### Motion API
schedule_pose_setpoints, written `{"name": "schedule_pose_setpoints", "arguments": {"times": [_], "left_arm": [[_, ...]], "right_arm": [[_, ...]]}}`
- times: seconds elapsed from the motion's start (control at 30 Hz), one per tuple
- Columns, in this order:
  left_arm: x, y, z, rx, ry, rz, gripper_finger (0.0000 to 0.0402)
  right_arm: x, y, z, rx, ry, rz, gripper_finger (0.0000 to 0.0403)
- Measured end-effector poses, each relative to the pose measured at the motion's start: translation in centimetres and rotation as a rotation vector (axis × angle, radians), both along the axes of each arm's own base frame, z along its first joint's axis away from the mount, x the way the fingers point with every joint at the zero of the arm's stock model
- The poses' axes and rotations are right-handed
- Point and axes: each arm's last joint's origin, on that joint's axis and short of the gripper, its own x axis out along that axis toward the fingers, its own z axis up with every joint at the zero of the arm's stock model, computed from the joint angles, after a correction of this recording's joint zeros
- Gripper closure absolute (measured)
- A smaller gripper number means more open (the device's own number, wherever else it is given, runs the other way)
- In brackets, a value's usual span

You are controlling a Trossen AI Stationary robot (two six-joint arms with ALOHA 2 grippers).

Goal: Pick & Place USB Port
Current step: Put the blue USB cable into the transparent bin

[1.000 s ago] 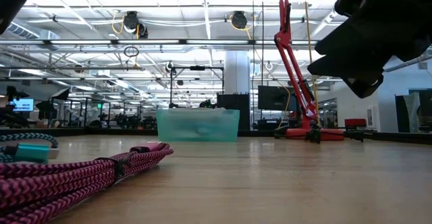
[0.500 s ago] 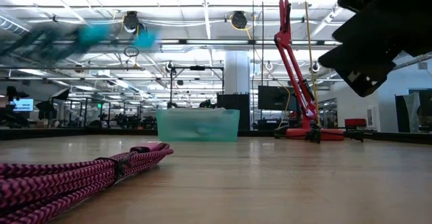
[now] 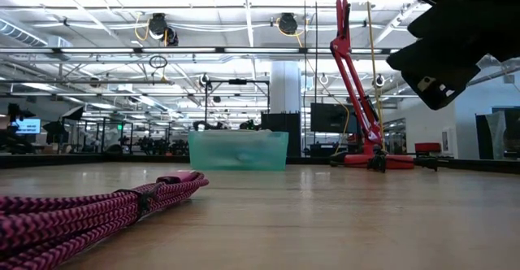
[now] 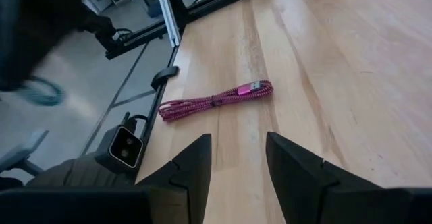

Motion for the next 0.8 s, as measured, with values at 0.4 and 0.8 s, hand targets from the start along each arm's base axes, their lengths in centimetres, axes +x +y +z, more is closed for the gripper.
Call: {"name": "schedule_pose_setpoints", "arguments": {"times": [0.4, 0.8], "left_arm": [[4.0, 5.4, 1.1, 0.033, -0.051, -0.051, 0.0391], [-1.5, 3.3, 6.8, 0.301, -0.165, 0.129, 0.0391]], "right_arm": [[0.0, -0.1, -0.2, -0.014, 0.018, -0.01, 0.0271], [-1.8, 2.6, 4.2, -0.248, -0.468, -0.045, 0.0271]]}}
